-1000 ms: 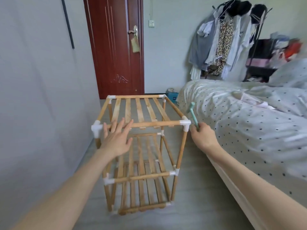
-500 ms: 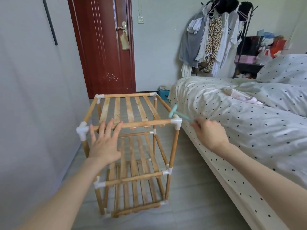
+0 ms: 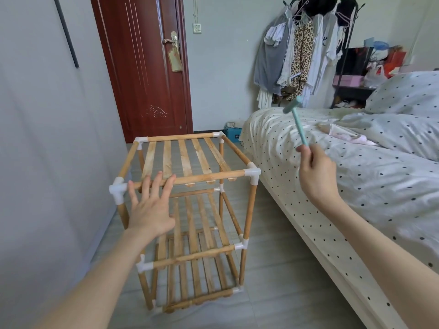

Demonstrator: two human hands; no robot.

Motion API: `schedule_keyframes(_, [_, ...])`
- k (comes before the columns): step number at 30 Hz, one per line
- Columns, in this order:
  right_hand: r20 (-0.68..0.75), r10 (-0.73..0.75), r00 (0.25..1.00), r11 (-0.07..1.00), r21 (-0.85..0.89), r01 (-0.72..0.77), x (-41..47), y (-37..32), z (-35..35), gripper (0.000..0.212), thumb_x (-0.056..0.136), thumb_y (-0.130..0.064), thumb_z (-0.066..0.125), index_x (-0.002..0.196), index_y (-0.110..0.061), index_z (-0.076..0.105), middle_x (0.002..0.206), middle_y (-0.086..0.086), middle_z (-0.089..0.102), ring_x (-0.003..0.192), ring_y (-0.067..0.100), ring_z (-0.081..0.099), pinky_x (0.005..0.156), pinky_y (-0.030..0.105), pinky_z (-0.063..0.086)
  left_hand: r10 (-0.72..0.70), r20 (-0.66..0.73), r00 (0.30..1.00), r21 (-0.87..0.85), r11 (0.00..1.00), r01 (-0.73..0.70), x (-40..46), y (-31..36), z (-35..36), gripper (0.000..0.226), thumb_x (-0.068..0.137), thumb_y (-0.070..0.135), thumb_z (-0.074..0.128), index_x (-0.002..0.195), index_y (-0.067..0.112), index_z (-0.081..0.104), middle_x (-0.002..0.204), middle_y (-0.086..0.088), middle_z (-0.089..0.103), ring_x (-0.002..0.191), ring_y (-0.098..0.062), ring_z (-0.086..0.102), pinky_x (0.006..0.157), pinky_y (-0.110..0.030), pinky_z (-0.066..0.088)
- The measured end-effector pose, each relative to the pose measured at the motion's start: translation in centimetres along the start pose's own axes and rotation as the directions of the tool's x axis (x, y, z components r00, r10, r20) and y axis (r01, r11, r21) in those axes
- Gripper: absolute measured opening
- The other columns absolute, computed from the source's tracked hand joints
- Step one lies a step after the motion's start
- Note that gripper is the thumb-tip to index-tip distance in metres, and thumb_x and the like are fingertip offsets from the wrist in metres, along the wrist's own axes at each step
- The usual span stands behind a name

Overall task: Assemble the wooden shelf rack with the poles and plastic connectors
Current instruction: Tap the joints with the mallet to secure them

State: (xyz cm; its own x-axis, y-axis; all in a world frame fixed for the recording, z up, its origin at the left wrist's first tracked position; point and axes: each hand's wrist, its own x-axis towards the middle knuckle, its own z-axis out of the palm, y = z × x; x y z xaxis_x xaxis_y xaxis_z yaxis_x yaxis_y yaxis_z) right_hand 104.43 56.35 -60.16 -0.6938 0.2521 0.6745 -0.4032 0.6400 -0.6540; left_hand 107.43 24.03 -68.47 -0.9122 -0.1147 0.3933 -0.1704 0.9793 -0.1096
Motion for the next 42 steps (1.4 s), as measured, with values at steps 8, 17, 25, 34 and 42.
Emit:
schedule_keyframes(8, [0.602, 0.213, 0.769, 0.946, -0.323, -0.01, -1.5, 1.0, 1.4, 0.031, 0.101, -0.02, 0.033, 0.097, -0.001, 0.058, 0.075, 0.01, 0.056, 0.059, 0.021, 0.049, 0.052, 0.029, 0.038, -0.004, -0.016, 1.0, -0.01, 1.0, 0.004, 0.0, 0.1, 0.1, 0.099, 0.075, 0.033, 0.059, 0.144, 0.034, -0.011, 0.156, 0.0, -0.009, 0.142, -0.027, -0.011, 0.104, -0.055, -0.024])
schedule_keyframes(17, [0.537, 0.277, 0.797, 0.946, -0.299, -0.128, -1.3, 1.1, 1.2, 0.028, 0.101, -0.021, 0.033, 0.086, -0.007, 0.053, 0.075, 0.009, 0.053, 0.067, 0.025, 0.049, 0.062, 0.028, 0.036, -0.011, -0.019, 1.0, -0.022, 1.0, 0.01, -0.1, 0.2, 0.0, 0.1, 0.073, 0.032, 0.061, 0.144, 0.035, -0.009, 0.156, 0.0, -0.008, 0.142, -0.028, -0.01, 0.104, -0.055, -0.024])
schedule_keyframes(25, [0.53, 0.314, 0.788, 0.926, -0.354, -0.131, -2.1, 2.3, 1.1, 0.031, 0.101, -0.024, 0.03, 0.089, -0.005, 0.052, 0.079, 0.012, 0.056, 0.068, 0.027, 0.051, 0.062, 0.031, 0.039, -0.013, -0.02, 1.0, -0.034, 0.999, 0.012, -0.2, 0.3, -0.2, 0.1, 0.072, 0.031, 0.061, 0.144, 0.035, -0.009, 0.156, 0.0, -0.007, 0.142, -0.027, -0.01, 0.105, -0.055, -0.023])
schedule_keyframes(34, [0.502, 0.333, 0.798, 0.934, -0.291, -0.207, -1.8, 2.8, 1.8, 0.035, 0.102, -0.027, 0.029, 0.079, -0.008, 0.049, 0.08, 0.014, 0.054, 0.066, 0.028, 0.049, 0.065, 0.031, 0.037, -0.017, -0.028, 0.999, -0.048, 0.999, 0.016, -0.2, 0.4, -0.2, 0.098, 0.073, 0.031, 0.06, 0.146, 0.034, -0.006, 0.156, 0.0, -0.005, 0.143, -0.027, -0.01, 0.106, -0.055, -0.022])
schedule_keyframes(42, [0.532, 0.32, 0.784, 0.923, -0.362, -0.13, -3.6, 2.6, 2.7, 0.036, 0.102, -0.03, 0.026, 0.078, -0.012, 0.044, 0.081, 0.013, 0.052, 0.071, 0.029, 0.049, 0.066, 0.031, 0.037, -0.016, -0.027, 1.0, -0.064, 0.998, 0.014, -0.4, 0.5, -0.4, 0.097, 0.074, 0.03, 0.06, 0.146, 0.033, -0.005, 0.156, -0.001, -0.004, 0.143, -0.027, -0.01, 0.105, -0.055, -0.023])
